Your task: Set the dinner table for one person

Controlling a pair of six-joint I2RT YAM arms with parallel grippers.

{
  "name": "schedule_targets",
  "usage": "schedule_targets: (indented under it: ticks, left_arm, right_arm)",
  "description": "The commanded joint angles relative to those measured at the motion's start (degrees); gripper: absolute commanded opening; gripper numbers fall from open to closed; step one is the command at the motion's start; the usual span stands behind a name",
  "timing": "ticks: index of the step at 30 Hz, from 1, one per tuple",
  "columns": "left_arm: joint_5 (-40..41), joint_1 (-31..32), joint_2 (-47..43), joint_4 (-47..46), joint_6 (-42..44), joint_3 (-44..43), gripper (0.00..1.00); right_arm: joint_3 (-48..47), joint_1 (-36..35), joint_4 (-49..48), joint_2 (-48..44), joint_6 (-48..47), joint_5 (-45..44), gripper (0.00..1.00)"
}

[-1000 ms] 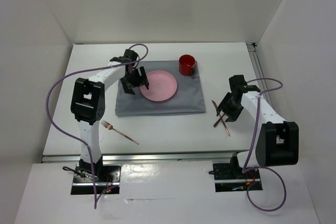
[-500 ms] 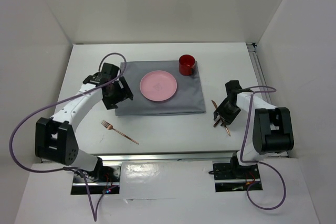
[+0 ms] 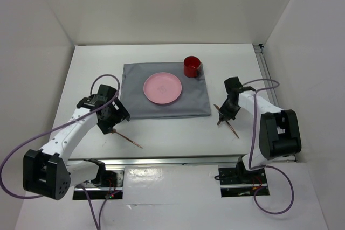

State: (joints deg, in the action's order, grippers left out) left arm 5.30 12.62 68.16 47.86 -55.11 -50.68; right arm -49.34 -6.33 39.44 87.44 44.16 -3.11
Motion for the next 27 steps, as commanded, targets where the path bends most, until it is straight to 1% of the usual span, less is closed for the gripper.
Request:
schedule_targets:
  ticks: [1,2,3,5,6,7,9,10,12,13,16,22,24,25,26,27]
  left_arm:
    - [1.73,-0.49,-3.72,2.42,-5.69,3.29,0.94]
    - [1.73,-0.49,-4.43,2.42,-6.4,4.43,0.94]
    - [1.21,-0.49,-4.96,1.81,-7.8,6.45,0.94]
    - [0.59,-1.02,-5.49,0.49,-8.77,8.04,0.94]
    - [0.59,-1.02,-5.49,-0.04,-8.78,9.18,0.94]
    - [0.07,-1.02,-4.97,-0.04,-9.83,9.19,0.94]
    - [-0.46,-1.54,-4.1,-1.19,-10.53,9.72,0.94]
    - [-0.47,-1.55,-3.31,-1.19,-11.33,9.72,0.94]
    - [-0.47,-1.55,-2.69,-3.2,-12.48,9.72,0.93]
    - [-0.99,-1.55,-1.81,-3.21,-13.26,9.72,0.93]
    - [0.06,-0.5,-0.14,-3.73,-14.93,8.58,0.93]
    - [1.47,1.61,6.1,-5.58,-16.95,8.05,0.93]
    - [1.47,2.67,9.09,-6.11,-16.96,7.52,0.93]
    - [1.47,3.19,9.97,-6.11,-17.57,7.0,0.93]
    - [2.16,4.07,10.84,-5.5,-18.1,6.21,0.93]
    - [2.87,4.08,12.33,-5.49,-18.1,6.2,0.93]
  right_arm:
    - [-7.77,-4.38,1.34,-4.03,-3.97,-4.36,0.0]
    - [-9.18,-6.74,1.34,-4.03,-5.3,-4.36,0.0]
    - [-13.02,-7.73,1.86,-2.12,-8.27,-3.75,0.0]
    - [-17.26,-9.83,3.17,1.05,-10.67,-2.08,0.0]
    - [-21.02,-12.02,3.19,2.72,-11.98,-1.11,0.0]
    - [-22.62,-13.09,3.71,6.04,-14.26,-1.1,0.0]
    - [-26.66,-15.37,3.71,9.49,-16.2,0.9,0.0]
    - [-27.9,-15.38,3.71,12.9,-17.34,1.79,0.0]
    - [-30.63,-17.39,4.33,15.91,-17.88,1.01,0.0]
    - [-33.07,-17.4,4.94,18.44,-18.67,0.31,0.0]
    - [-37.39,-17.93,5.65,21.8,-18.67,0.82,0.0]
    - [-40.82,-17.93,5.65,27.86,-19.2,2.85,0.0]
    - [-42.15,-17.93,6.34,29.1,-19.2,2.85,0.03]
    - [-42.67,-17.93,6.35,29.1,-19.2,2.07,0.06]
    - [-43.2,-17.93,6.35,29.63,-19.2,2.06,0.28]
    - [-43.21,-17.93,6.35,29.63,-19.2,2.06,0.44]
